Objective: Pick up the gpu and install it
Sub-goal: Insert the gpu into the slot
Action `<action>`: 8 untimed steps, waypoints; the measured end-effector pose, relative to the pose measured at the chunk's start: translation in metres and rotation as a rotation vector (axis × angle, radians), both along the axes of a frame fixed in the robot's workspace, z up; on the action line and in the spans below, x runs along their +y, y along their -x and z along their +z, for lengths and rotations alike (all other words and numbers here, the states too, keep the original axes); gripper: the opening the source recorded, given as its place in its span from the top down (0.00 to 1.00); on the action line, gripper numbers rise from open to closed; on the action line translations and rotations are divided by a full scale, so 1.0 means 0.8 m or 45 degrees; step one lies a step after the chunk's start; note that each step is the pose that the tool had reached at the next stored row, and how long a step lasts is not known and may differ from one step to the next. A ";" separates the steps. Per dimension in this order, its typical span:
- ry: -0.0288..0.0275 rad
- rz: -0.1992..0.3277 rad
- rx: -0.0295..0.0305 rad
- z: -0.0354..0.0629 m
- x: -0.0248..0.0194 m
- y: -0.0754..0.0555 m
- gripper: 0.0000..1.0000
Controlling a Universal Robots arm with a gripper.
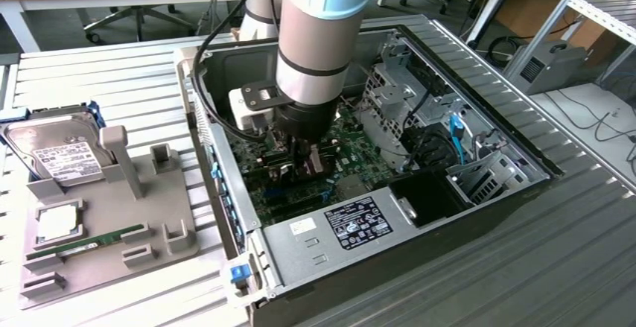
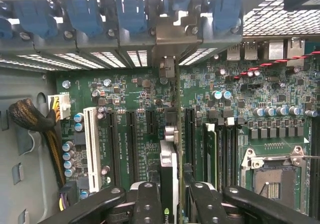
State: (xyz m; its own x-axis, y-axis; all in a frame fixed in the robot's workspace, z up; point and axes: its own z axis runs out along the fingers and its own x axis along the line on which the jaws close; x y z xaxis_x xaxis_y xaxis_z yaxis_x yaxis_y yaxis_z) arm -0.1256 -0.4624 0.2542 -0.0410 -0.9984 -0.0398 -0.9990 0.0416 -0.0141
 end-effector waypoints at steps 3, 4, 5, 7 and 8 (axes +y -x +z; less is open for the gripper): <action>0.0005 0.000 0.0004 0.000 0.0000 0.000 0.73; 0.0006 0.000 0.0004 0.000 -0.0001 0.000 0.73; 0.0005 0.000 0.0003 0.000 -0.0001 0.000 0.73; 0.0006 0.000 -0.0014 0.000 -0.0001 0.001 0.73; 0.0006 0.000 -0.0017 0.000 -0.0001 0.001 0.73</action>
